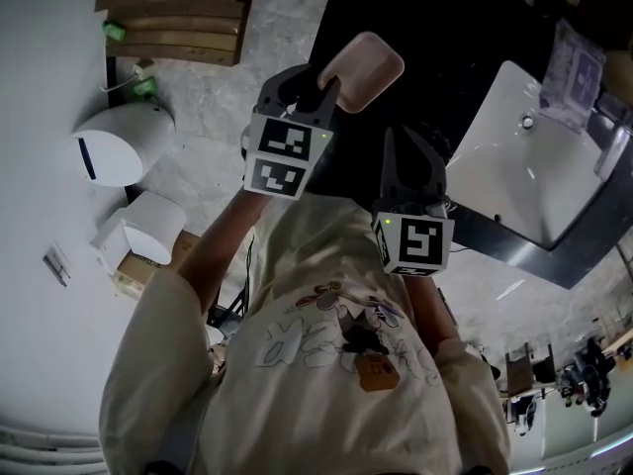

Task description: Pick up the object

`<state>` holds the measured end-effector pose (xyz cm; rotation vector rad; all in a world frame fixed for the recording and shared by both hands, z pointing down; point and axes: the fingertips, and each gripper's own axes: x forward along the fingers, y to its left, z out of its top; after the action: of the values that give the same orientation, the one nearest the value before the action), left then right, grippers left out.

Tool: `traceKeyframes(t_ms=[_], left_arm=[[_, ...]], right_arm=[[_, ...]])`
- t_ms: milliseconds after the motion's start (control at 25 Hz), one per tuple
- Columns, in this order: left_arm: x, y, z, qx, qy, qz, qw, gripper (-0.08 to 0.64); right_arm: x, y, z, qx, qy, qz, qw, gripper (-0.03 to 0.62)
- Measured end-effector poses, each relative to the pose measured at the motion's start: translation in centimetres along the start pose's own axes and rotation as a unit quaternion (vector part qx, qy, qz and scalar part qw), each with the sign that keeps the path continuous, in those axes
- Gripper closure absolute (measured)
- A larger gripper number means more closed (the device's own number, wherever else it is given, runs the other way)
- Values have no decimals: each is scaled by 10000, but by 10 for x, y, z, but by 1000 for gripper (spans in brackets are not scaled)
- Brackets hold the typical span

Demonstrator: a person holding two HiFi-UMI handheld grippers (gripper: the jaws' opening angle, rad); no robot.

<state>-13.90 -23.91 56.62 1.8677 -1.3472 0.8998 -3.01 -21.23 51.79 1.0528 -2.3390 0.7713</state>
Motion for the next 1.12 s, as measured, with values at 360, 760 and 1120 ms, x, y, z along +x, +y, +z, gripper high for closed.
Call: traceKeyframes(t_ms=[360,760,1120], left_arm=[[9,2,-5,191,93,-173,9996,451],[17,0,-5,188,127,-217,9995,485],[15,2,-3,85,31,-118,9999,517]], right_arm=[[0,-3,-11,158,-27,-140,9998,575],[4,3,-8,232,-93,-152,9996,575],[-5,3,-9,272,-180,-237,9992,575]])
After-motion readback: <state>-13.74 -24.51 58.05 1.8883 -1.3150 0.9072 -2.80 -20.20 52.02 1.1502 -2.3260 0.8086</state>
